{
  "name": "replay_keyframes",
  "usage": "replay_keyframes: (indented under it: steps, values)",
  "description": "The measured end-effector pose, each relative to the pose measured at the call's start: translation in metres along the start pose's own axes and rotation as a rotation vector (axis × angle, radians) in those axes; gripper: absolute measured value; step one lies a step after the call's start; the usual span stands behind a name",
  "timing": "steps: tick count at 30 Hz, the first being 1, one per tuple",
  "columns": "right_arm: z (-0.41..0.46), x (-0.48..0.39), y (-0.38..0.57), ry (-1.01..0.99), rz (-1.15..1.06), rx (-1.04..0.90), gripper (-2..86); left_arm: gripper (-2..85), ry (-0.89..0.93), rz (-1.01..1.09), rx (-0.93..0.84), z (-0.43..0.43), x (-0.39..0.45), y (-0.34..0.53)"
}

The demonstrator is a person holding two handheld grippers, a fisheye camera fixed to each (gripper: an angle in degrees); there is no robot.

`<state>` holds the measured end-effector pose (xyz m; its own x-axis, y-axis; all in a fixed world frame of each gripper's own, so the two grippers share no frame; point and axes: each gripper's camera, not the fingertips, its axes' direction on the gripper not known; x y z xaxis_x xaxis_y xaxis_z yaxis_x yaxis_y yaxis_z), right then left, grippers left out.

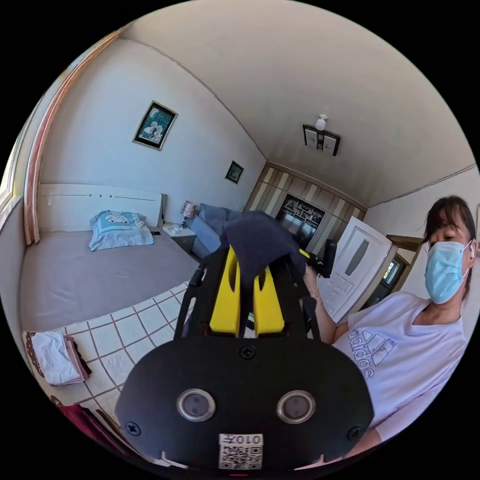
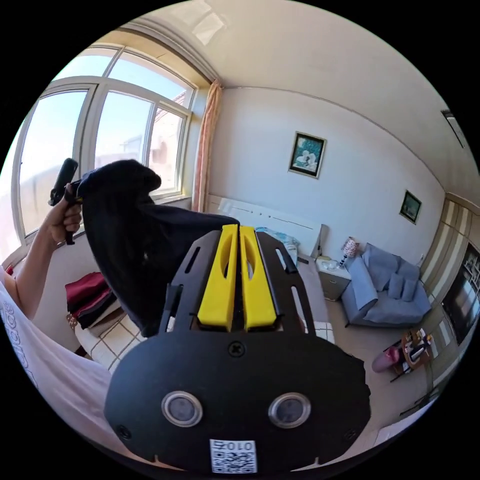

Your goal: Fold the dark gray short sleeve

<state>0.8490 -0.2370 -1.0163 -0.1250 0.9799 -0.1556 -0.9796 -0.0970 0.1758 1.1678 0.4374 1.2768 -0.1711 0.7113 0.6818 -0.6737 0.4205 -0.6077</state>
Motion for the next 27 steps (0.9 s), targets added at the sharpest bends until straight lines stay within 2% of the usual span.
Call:
replay_keyframes:
  steps: [4,8,11,12,13,14,17,19,21,25,27]
  values:
    - [-0.030,0.021,0.012,0.144,0.108,0.090,2.9,1.0,0.151,-0.028,0.003,-0.005,-0.035,0.008]
    - [-0.018,0.029,0.025,0.202,0.151,0.043,3.2,1.1,0.338,-0.031,-0.052,0.005,-0.057,0.006]
    - [0.027,0.029,0.037,0.001,0.102,-0.143,3.6,1.0,0.531,-0.056,-0.070,0.023,-0.064,0.007]
    - [0.045,0.020,0.044,-0.150,0.032,-0.200,3.9,1.0,0.630,-0.080,-0.071,0.034,-0.068,0.009]
    - [0.054,0.010,0.053,-0.262,0.000,-0.214,4.7,1.0,0.668,-0.093,-0.071,0.039,-0.071,0.009]
    - [0.056,0.005,0.057,-0.290,-0.004,-0.211,5.1,1.0,0.713,-0.122,-0.067,0.049,-0.076,0.011]
    - [0.038,-0.011,0.080,-0.308,-0.006,-0.063,6.4,1.0,0.714,-0.189,-0.041,0.061,-0.087,0.015]
    - [0.006,-0.017,0.093,-0.386,-0.022,0.096,6.0,1.0,0.665,-0.229,-0.003,0.059,-0.095,0.018]
    - [-0.014,-0.024,0.095,-0.452,-0.073,0.148,6.3,0.9,0.582,-0.259,0.028,0.056,-0.101,0.020]
    - [-0.029,-0.059,0.090,-0.603,-0.212,0.102,10.2,0.9,0.548,-0.264,0.062,0.059,-0.106,0.023]
    - [-0.022,-0.075,0.090,-0.615,-0.251,0.065,12.0,0.9,0.565,-0.264,0.076,0.066,-0.106,0.022]
